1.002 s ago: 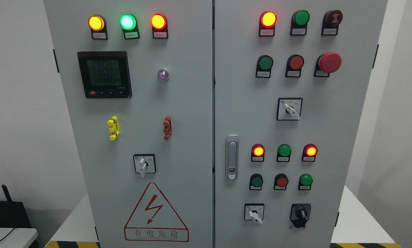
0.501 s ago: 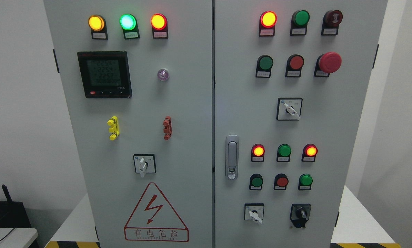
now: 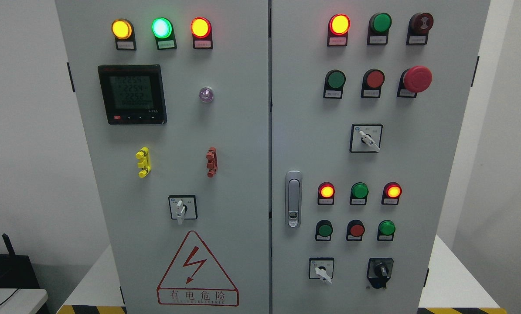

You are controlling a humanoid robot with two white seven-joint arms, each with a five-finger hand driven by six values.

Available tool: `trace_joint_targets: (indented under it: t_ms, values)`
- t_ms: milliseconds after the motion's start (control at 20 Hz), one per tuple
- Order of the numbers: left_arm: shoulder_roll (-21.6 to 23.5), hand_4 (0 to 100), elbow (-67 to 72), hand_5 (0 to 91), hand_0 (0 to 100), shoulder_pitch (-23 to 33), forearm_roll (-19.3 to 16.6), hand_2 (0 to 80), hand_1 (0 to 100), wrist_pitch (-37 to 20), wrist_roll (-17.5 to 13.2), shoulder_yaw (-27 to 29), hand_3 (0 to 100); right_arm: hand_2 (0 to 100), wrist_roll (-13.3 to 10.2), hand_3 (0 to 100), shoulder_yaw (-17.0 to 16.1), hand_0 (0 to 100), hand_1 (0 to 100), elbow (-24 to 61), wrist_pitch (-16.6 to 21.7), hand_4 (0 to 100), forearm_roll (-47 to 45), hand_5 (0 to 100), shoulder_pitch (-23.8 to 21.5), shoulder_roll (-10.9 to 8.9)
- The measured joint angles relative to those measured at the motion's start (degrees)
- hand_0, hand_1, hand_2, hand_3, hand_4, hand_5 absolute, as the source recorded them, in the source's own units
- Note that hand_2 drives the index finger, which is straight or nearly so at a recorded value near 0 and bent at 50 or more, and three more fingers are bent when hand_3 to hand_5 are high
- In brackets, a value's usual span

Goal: Turn on light switch 1

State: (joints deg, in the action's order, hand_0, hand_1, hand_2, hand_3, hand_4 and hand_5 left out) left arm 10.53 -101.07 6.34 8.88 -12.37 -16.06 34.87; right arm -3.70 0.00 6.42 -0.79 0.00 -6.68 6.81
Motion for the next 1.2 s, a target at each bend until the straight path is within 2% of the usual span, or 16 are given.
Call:
trace_joint_targets:
  t_ms: [251,551,852,1203]
  values:
    - [0.56,63,-2.85,51.6,25,-2.12,-1.68,37.5,21,0.36,2.35,-4.33,57,0,0.00,0,0.00,12,39,0.00,0.00,0,0.00,0,0.00,0.00]
    - [1.01,65,-5.07,53.9,22,-4.68,-4.83,40.4,24,1.96,9.43,-9.92,60,0,0.00,0,0.00,12,39,0.00,0.00,0,0.00,0,0.00,0.00]
    - [1.16,67,-6.99,56.2,21,-6.44,-7.52,43.4,26,7.03,17.08,-16.16,63,0,0.00,0,0.00,12,39,0.00,0.00,0,0.00,0,0.00,0.01]
    - [0.61,71,-8.55,60.6,20,-11.11,-9.30,47.0,29,14.77,23.00,-22.87,67,0,0.00,0,0.00,12,39,-0.01,0.00,0,0.00,0,0.00,0.01]
